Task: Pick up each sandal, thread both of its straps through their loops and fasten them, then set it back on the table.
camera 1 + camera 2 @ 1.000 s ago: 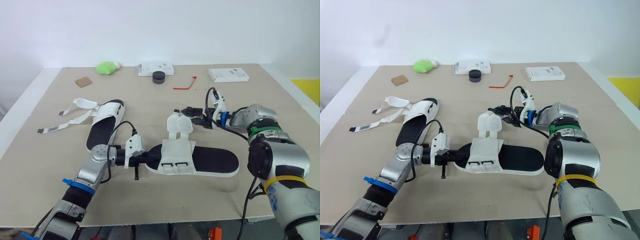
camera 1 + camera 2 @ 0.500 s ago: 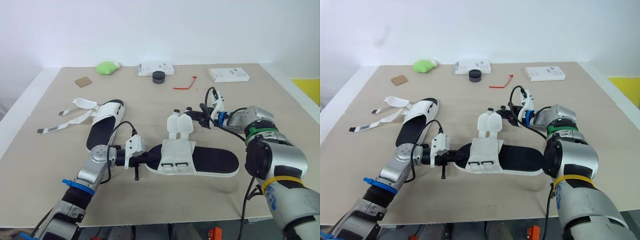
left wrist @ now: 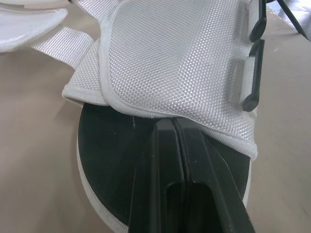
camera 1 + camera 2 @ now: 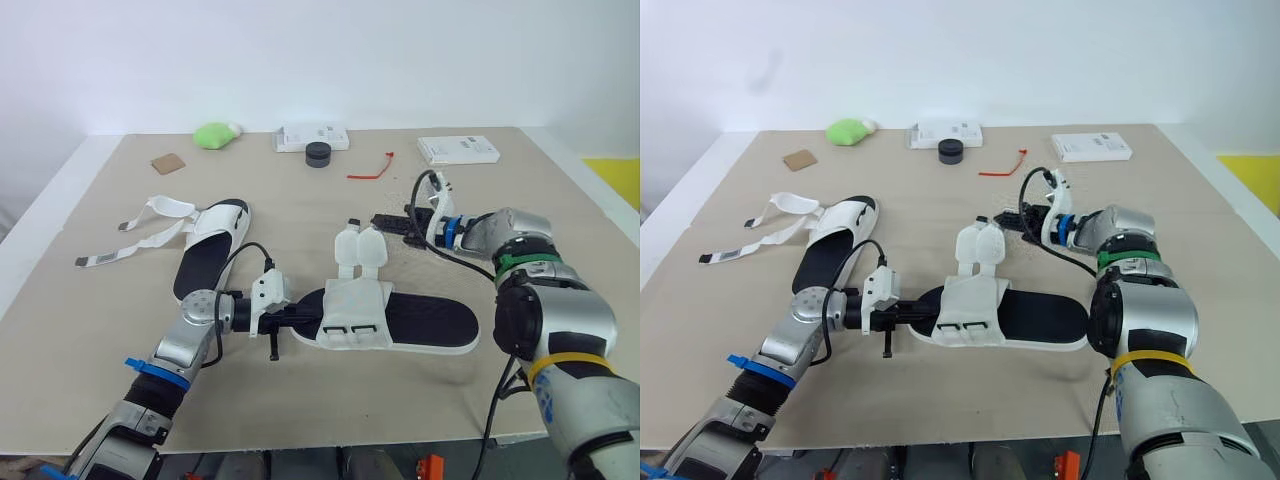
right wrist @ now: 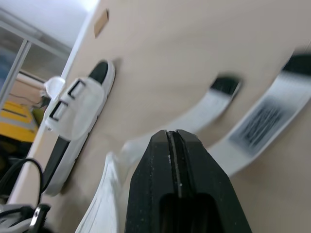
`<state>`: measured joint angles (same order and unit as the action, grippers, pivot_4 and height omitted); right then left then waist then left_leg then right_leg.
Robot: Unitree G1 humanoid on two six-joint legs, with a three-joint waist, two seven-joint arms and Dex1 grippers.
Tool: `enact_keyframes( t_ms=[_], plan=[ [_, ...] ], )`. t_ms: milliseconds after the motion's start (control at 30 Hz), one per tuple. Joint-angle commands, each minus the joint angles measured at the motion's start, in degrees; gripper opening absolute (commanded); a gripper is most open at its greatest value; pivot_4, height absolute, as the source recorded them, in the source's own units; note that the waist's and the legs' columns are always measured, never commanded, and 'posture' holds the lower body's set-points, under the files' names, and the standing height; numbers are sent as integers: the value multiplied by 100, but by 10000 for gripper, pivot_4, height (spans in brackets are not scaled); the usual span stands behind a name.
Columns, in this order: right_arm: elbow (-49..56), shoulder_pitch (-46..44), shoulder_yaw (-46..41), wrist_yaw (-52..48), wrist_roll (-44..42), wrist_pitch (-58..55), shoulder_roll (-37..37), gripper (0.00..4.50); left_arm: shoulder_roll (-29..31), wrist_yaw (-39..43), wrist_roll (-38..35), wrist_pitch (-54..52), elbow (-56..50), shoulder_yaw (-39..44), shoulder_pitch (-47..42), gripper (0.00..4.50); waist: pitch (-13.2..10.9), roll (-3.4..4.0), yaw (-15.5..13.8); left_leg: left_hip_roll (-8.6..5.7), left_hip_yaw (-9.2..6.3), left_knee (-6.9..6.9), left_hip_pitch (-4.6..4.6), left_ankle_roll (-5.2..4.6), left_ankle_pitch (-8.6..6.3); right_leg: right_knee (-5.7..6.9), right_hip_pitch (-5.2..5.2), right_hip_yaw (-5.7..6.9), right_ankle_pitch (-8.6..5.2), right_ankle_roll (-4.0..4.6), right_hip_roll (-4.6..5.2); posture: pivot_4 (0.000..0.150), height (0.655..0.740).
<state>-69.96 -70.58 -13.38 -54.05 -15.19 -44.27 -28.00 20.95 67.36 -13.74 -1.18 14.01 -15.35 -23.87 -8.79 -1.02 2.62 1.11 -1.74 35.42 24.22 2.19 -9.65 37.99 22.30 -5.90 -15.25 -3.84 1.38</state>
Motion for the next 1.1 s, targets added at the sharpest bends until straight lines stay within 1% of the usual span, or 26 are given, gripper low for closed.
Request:
enact_keyframes(
  t_ms=[33, 100, 133, 167, 233, 433, 733, 900, 1100],
  plan=[
    [328, -88, 72, -281, 17, 163, -128, 13525, 12, -62, 437, -323, 506, -400, 234, 0, 0, 0, 1, 0, 0, 0, 0, 0, 0, 0, 0, 0, 0, 0, 0, 1500, 7400],
    [337, -79, 86, -301, 13, 168, -134, 23118, 11, -60, 438, -322, 508, -399, 234, 0, 0, 0, 1, 1, 0, 0, 0, 0, 0, 0, 0, 0, 0, 0, 0, 1500, 7400],
    [424, -17, 289, -576, 94, -67, -187, 28516, 15, -59, 432, -325, 505, -392, 242, 0, 0, 0, 0, 1, 0, 0, 0, 0, 0, 0, 0, 0, 0, 0, 0, 1500, 7400],
    [490, 30, 447, -782, 151, -244, -229, 32344, 18, -59, 427, -327, 503, -388, 248, 0, 0, 0, -1, 0, 0, 0, 0, 0, 0, 0, 0, 0, 0, 0, 0, 1500, 7400],
    [500, 71, 591, -981, 184, -521, -278, 41446, 26, -56, 428, -322, 504, -385, 257, 0, 0, 0, -3, 0, 0, 0, 0, 0, 0, 0, 1, 0, 0, 0, 1, 1500, 7400],
    [76, 66, 390, -768, 74, -1027, -253, 41446, 57, -56, 446, -326, 499, -376, 244, 0, 0, 0, -2, 0, 0, 0, 0, 0, 0, 0, 1, 0, 0, 1, 2, 1500, 7400],
    [100, 116, 437, -1010, 69, -1393, -238, 41446, 81, -70, 449, -315, 504, -355, 259, 0, 0, 0, -1, -1, 0, 0, 1, 0, 0, 0, 2, 0, -1, 1, 2, 1500, 7400],
    [-9, 35, 46, -577, -143, -1268, 25, 41446, 62, -107, 449, -336, 480, -364, 292, 0, 0, 0, 2, 0, 0, 0, 0, 0, 0, 0, 2, 0, 0, 0, 1, 1500, 7400],
    [-67, -42, -225, -343, -278, -1192, 63, 41446, 51, -144, 431, -351, 502, -323, 258, 0, 0, 0, -1, -2, 0, 0, 1, 0, 0, 0, 1, -1, -1, -1, 2, 1500, 7400]
  ],
)
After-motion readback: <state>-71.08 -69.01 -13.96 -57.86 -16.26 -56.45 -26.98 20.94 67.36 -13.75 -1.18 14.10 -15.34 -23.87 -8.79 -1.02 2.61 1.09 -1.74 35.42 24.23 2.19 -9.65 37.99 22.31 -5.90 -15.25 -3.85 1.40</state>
